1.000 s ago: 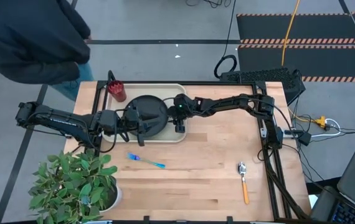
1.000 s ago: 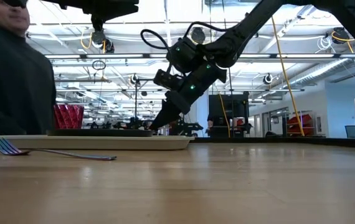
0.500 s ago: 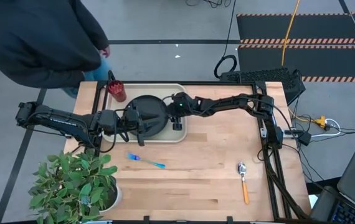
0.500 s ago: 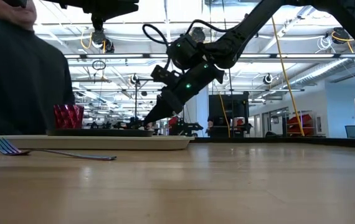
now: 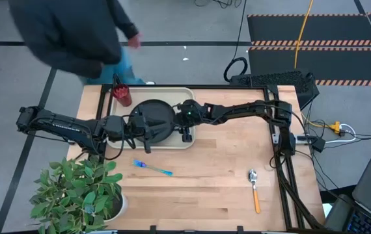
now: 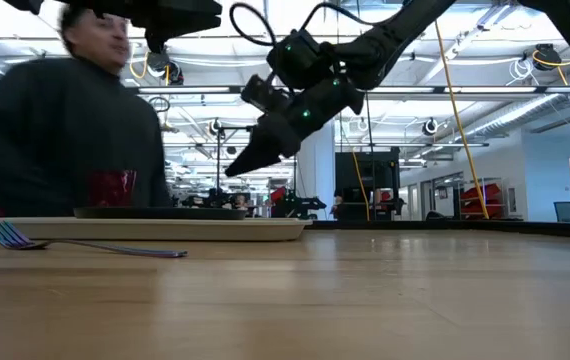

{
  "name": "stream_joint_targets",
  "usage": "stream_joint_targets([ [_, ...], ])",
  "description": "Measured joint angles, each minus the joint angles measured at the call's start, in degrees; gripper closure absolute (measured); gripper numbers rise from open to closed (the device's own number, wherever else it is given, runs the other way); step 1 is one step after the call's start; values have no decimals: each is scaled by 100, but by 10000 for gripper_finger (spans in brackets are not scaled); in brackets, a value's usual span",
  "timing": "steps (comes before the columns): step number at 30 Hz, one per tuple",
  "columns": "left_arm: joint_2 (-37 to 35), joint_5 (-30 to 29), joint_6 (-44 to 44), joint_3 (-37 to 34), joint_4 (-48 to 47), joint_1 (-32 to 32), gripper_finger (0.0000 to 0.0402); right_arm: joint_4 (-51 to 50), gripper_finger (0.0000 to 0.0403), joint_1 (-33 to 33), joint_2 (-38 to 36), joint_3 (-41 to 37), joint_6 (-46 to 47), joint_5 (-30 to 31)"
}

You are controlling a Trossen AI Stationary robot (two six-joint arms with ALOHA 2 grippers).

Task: Pick and place plate/cup/fork/spoon on tray
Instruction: Put the black plate on the bottom right of the red cup

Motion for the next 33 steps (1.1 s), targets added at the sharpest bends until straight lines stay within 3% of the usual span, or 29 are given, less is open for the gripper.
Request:
stream_joint_targets([
  [4, 0, -176, -63, 0, 9, 0, 279, -435, 261, 201, -18, -2, 18, -776],
  [8, 1, -310, -181, 0, 9, 0, 279, -172, 261, 402, 9, -341, -155, -640],
  [19, 1, -315, -255, 0, 9, 0, 279, 1909, 261, 262, 24, -1342, 125, -458],
  [33, -1, -319, 94, 0, 36, 4, 279, 1889, 261, 115, 223, -1299, 322, -438],
])
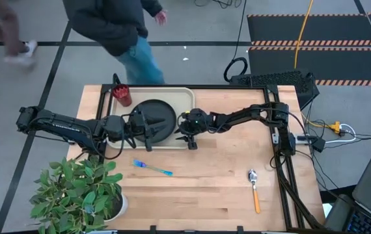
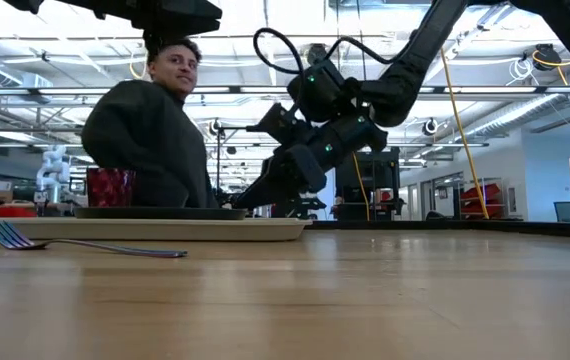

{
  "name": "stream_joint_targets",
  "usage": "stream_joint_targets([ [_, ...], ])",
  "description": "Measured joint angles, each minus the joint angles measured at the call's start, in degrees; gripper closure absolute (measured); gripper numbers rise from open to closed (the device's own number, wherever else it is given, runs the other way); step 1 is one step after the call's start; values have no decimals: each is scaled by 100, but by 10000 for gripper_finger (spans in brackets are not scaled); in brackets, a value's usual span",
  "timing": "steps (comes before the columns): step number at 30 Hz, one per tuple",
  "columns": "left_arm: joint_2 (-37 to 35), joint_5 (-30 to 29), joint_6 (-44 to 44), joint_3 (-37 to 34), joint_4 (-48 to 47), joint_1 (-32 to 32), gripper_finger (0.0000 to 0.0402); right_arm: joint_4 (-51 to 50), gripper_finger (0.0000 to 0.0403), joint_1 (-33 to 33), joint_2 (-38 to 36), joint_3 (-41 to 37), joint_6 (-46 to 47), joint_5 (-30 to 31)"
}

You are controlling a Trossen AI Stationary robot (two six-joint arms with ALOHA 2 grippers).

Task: Pick and place plate/cup/fork/spoon on tray
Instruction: Put the black plate on the bottom right of the red cup

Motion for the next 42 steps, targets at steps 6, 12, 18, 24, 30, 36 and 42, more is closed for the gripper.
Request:
stream_joint_targets([
  [6, -50, -1, 122, 0, 22, 17, 279, -630, 261, 11, -1, 386, -136, 122],
  [12, -164, -72, 259, 0, -40, 17, 279, -1137, 261, 16, -3, 509, -140, 163],
  [18, -164, -95, 308, 0, -66, 17, 279, -1100, 261, 22, 47, 521, -170, 279],
  [24, -164, -97, 480, 0, -82, 17, 279, -1031, 261, 19, 329, 603, -108, 281],
  [30, -161, -99, 517, 0, -237, 17, 279, -942, 261, 61, 399, 791, -108, 279],
  [36, -162, -99, 497, 0, -248, 17, 279, -848, 261, 22, 403, 792, -92, 277],
  [42, -161, -99, 451, 0, -289, 17, 279, -777, 261, -42, 417, 792, -92, 294],
])
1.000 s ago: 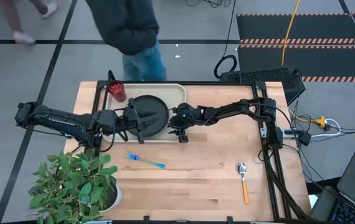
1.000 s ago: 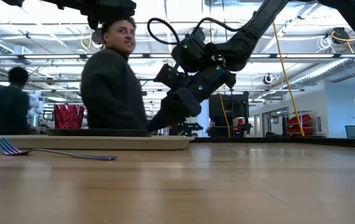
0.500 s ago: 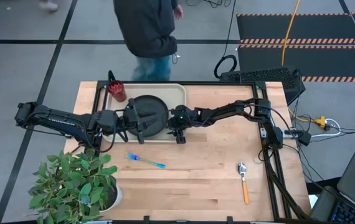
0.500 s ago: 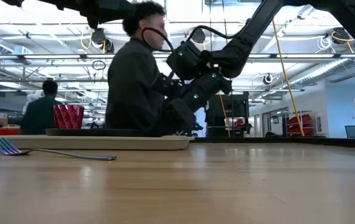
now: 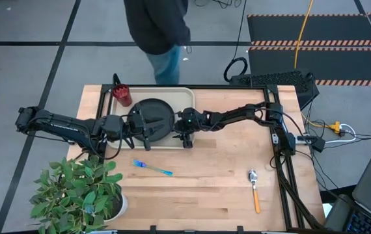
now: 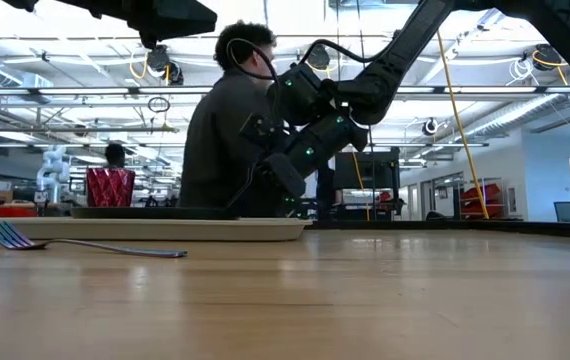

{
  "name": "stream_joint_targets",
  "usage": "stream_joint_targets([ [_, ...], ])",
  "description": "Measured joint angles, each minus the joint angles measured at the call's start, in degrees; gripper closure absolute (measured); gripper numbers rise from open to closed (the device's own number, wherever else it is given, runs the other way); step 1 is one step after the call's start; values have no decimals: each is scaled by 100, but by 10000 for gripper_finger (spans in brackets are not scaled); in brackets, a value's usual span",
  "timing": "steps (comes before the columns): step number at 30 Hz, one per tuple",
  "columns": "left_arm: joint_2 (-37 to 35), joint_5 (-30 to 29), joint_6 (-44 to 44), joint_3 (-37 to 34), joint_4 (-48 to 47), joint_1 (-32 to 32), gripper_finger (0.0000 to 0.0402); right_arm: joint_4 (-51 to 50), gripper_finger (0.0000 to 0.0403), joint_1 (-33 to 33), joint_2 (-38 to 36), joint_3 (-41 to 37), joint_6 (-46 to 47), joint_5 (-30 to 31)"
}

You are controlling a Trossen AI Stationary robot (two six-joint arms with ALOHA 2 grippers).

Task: Pick and place plate/cup/fork/spoon on tray
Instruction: Put the black plate on the bottom right of the red cup, then adjust the gray tray

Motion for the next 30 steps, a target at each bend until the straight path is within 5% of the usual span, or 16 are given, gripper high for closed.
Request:
stream_joint_targets([
  [13, -1, 0, -87, 0, -42, 0, 279, -1337, 261, 107, -260, -6, 75, 39],
  [20, -1, 0, -226, 0, 31, -17, 279, -2144, 261, 417, -853, -2, -147, 924],
  [30, -1, 4, -301, 0, 258, -85, 279, -2867, 261, 642, -1206, -385, 304, 1124],
])
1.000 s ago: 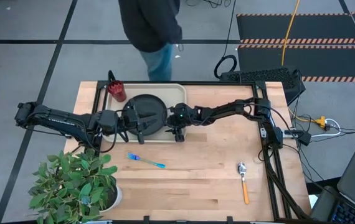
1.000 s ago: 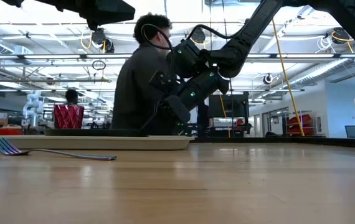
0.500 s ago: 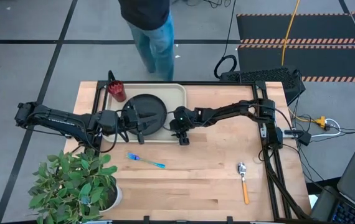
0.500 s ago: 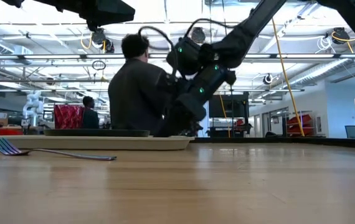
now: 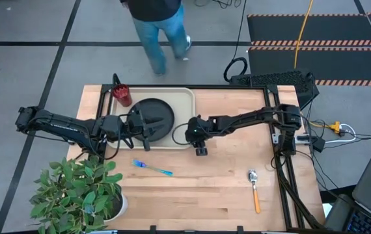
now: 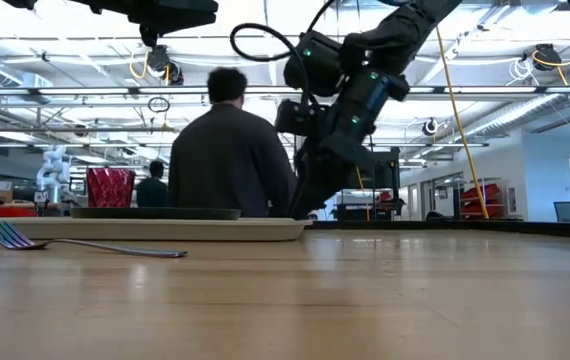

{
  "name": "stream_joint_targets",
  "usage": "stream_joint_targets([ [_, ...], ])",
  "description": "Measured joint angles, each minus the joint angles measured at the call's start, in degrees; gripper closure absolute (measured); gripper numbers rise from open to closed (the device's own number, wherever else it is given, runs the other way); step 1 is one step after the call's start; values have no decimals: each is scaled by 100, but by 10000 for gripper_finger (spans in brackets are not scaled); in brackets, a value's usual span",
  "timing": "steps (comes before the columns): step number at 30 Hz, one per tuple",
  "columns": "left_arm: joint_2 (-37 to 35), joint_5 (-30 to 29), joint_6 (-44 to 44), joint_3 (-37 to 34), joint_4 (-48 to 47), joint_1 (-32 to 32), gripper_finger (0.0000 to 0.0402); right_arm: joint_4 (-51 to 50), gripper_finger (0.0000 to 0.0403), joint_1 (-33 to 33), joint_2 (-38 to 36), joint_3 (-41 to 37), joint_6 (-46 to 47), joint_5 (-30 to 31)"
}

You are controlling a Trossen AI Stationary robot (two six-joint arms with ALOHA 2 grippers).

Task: Pick and place plate/cup/fork/spoon on tray
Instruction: Adjust the gray tray, then put the blue fork on the right side of the black plate

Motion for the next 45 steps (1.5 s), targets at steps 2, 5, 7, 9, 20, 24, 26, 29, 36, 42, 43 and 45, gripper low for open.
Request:
stream_joint_targets([
  [2, 0, 0, -4, 0, -12, -18, 279, 184, 261, 59, -15, -160, 120, 109],
  [5, 0, -1, -3, 0, 0, -45, 279, 302, 261, 133, -22, -240, 239, 207],
  [7, 0, 0, -3, 0, 6, -48, 279, 254, 261, 182, -22, -240, 289, 236],
  [9, 0, 0, -7, 0, 6, -46, 279, 161, 261, 226, -20, -243, 306, 245],
  [20, 0, 0, -43, 0, 8, -85, 279, -278, 261, 276, -2, -245, 488, 226],
  [24, 0, 0, -32, 0, 10, -120, 279, -233, 261, 295, -139, -264, 539, 355],
  [26, 2, 0, -27, 0, 17, -120, 279, -115, 261, 319, -284, -281, 519, 372],
  [29, 0, 0, -27, 0, 24, -120, 279, 188, 261, 391, -557, -303, 514, 370],
  [36, 1, 0, -2, 0, 75, -120, 279, -112, 257, 674, -715, -283, 974, 405],
  [42, 1, 570, -155, 0, 129, -120, 279, -1047, 243, 780, -732, -278, 1087, 1285],
  [43, 0, 758, -204, 0, 146, -120, 279, -1115, 241, 786, -729, -278, 1125, 1276],
  [45, 10, 1034, -258, 0, 138, -128, 279, -1244, 237, 801, -748, -275, 1135, 1283],
])
